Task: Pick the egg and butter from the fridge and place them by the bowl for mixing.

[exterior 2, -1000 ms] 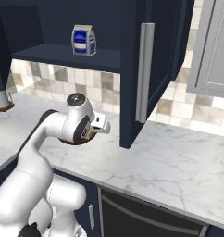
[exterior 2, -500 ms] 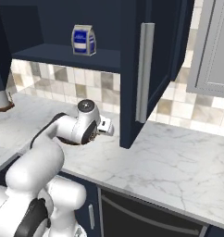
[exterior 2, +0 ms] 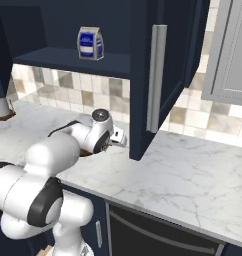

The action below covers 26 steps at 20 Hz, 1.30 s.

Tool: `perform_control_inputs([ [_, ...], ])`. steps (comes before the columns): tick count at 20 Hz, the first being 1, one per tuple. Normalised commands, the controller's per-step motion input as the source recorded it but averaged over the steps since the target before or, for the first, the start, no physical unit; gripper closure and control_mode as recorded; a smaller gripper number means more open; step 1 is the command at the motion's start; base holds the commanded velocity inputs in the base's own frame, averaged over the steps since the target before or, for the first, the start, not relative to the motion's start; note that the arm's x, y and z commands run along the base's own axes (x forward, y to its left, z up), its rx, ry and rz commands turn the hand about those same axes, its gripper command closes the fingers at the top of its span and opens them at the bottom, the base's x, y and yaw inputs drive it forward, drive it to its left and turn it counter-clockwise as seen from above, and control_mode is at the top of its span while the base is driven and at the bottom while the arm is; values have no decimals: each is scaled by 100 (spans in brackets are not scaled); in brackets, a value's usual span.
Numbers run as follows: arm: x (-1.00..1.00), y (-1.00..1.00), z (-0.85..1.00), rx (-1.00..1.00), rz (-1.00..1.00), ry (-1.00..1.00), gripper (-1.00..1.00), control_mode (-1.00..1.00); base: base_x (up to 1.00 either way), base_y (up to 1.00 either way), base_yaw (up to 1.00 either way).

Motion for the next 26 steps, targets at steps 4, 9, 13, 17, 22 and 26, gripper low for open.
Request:
perform_control_inputs([
  [4, 26, -5, -36, 0, -1, 10, 100, -100, 0, 0, 0],
  [9, 20, -7, -33, 5, 0, 6, 100, -100, 0, 0, 0],
  [13, 25, -5, -27, 5, 0, 0, 100, -100, 0, 0, 0],
  [17, 24, 0, -27, 4, 0, 0, 100, -100, 0, 0, 0],
  [22, 21, 4, -27, 1, 0, 0, 100, -100, 0, 0, 0],
  [26, 21, 3, -20, 2, 0, 0, 100, -100, 0, 0, 0],
])
